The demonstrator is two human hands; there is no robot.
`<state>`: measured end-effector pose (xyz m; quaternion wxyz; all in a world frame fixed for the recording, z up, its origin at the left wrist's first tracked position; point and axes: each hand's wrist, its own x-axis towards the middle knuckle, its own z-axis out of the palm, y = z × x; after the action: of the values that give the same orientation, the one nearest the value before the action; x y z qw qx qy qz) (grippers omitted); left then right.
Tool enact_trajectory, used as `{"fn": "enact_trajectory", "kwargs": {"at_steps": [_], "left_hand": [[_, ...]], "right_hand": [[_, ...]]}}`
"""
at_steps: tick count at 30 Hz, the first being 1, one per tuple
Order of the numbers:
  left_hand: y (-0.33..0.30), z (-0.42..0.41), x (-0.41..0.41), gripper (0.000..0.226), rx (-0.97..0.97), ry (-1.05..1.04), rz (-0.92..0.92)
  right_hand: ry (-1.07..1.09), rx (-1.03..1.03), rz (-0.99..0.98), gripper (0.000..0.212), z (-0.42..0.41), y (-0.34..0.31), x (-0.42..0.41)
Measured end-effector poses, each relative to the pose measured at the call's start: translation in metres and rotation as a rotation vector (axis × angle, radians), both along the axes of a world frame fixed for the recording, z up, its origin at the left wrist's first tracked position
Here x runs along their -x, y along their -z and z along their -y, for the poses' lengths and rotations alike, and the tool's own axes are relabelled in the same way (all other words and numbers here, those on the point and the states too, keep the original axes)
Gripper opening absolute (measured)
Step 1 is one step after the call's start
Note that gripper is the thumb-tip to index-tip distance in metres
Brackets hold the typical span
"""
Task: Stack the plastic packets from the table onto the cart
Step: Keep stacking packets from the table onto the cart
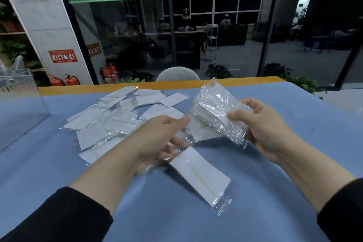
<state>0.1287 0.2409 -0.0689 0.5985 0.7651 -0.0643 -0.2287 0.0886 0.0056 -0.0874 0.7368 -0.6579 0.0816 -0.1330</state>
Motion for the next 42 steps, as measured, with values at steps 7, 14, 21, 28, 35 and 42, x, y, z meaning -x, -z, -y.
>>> {"fn": "enact_trajectory", "kwargs": {"at_steps": [7,14,21,28,35,42], "left_hand": [[0.006,0.002,0.007,0.06,-0.323,0.213,0.253],[-0.001,0.004,0.0,0.04,0.241,-0.069,0.415],[0.014,0.013,-0.003,0.011,0.15,-0.298,0.605],[0.028,0.027,0.0,0.031,0.021,-0.118,0.611],[0.027,0.034,0.008,0.036,0.088,-0.123,0.721],[0.022,0.035,0.016,0.072,0.176,-0.27,0.747]], "right_hand": [[0.118,0.061,-0.01,0.018,0.005,0.004,-0.004],[0.12,0.161,0.03,0.038,0.004,0.002,0.001],[-0.175,0.44,0.036,0.027,-0.002,-0.001,0.012],[-0.335,0.584,0.015,0.032,0.001,-0.001,0.015],[-0.27,0.906,0.048,0.046,-0.003,-0.003,0.014],[-0.349,1.047,0.073,0.036,-0.006,-0.008,0.019]]}}
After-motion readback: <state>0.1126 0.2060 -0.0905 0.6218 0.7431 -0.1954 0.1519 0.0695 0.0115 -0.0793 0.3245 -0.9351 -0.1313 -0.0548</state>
